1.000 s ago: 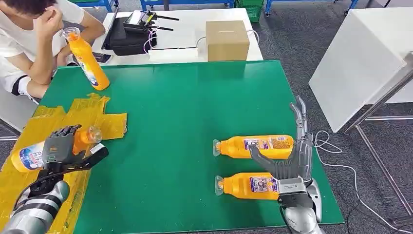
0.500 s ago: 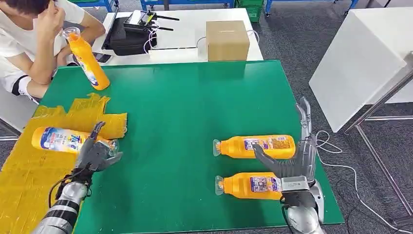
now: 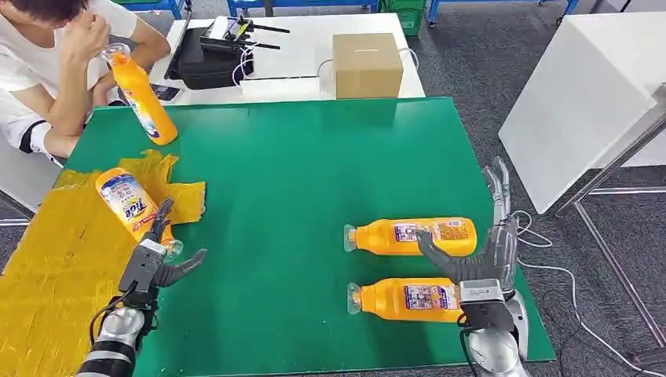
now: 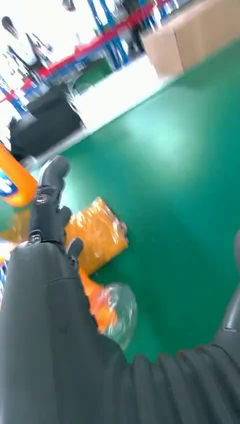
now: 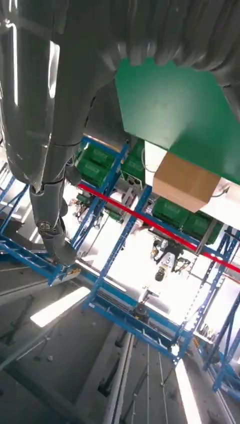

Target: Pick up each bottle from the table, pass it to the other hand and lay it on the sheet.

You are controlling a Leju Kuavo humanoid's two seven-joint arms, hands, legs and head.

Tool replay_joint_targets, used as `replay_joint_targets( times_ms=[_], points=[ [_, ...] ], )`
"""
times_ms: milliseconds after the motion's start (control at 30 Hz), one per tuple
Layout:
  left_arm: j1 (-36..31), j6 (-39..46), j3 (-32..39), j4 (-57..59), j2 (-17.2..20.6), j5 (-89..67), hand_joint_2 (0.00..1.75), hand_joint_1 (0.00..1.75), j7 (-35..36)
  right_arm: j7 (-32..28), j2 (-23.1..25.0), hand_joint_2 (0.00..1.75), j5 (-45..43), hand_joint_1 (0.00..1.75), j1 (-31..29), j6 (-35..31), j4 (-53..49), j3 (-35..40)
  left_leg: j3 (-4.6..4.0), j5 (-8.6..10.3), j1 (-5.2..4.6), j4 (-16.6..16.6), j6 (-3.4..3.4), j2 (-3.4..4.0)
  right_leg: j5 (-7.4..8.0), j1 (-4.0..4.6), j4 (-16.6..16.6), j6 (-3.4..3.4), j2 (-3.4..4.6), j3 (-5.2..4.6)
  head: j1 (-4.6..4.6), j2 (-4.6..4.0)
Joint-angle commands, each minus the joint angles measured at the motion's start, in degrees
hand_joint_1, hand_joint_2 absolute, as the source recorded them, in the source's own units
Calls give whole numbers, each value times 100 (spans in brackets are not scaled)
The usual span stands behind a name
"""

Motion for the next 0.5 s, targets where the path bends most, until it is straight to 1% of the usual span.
replay_joint_targets(
  times_ms=[33, 133, 267, 300, 367, 400, 433, 500],
  points=[
    [65, 129, 102, -327, -196, -58, 175, 0, -103, 23, 20, 175, 9, 0, -99, 10, 284, -154, 19, -6, 9, -7, -3, 2, -1, 8, -14, 7, 1, 22, -2, 0],
    [251, 457, -29, -856, -287, -179, 175, 0, -278, 26, 40, 175, 40, 0, -65, -4, 264, -161, 21, -7, 11, -7, -4, 2, -2, 9, -14, 6, 0, 23, -2, 0],
    [465, 866, -189, -1835, -395, -143, 175, 0, -430, 60, 40, 175, 160, 0, -36, -59, 233, -117, 6, -7, 8, 1, -2, -3, -5, 7, -5, 5, -5, 9, -4, 0],
    [526, 840, -176, -2193, -448, 214, 175, 0, -664, 66, 46, 175, 271, 0, -19, -120, 202, -111, 9, -10, 11, 3, -2, -4, -6, 10, -6, 6, -6, 13, -2, 0],
    [649, 838, -196, -2948, -498, 494, 175, 0, -666, 123, 35, 175, 582, 0, 13, -271, 115, -73, 14, -16, 17, 7, -2, -5, -9, 16, -8, 10, -7, 20, -2, 0],
    [668, 793, -191, -3195, -513, 683, 175, 0, -689, 175, 20, 175, 740, 0, 19, -324, 88, -51, 0, -13, 14, 13, -1, -5, -7, 14, -2, 8, -7, 6, -4, 0],
    [684, 658, -148, -3588, -566, 1136, 175, 0, -732, 321, -63, 175, 1374, 0, 25, -538, 66, 0, -7, -8, 10, 11, -1, 0, -3, 10, 0, 5, -3, -3, -2, 0],
    [699, 617, -150, -3794, -551, 1166, 175, 0, -585, 332, -84, 175, 1395, 0, 48, -572, 23, 5, -6, -8, 9, 11, -1, 0, -4, 9, 1, 5, -3, -2, -2, 0]
  ],
)
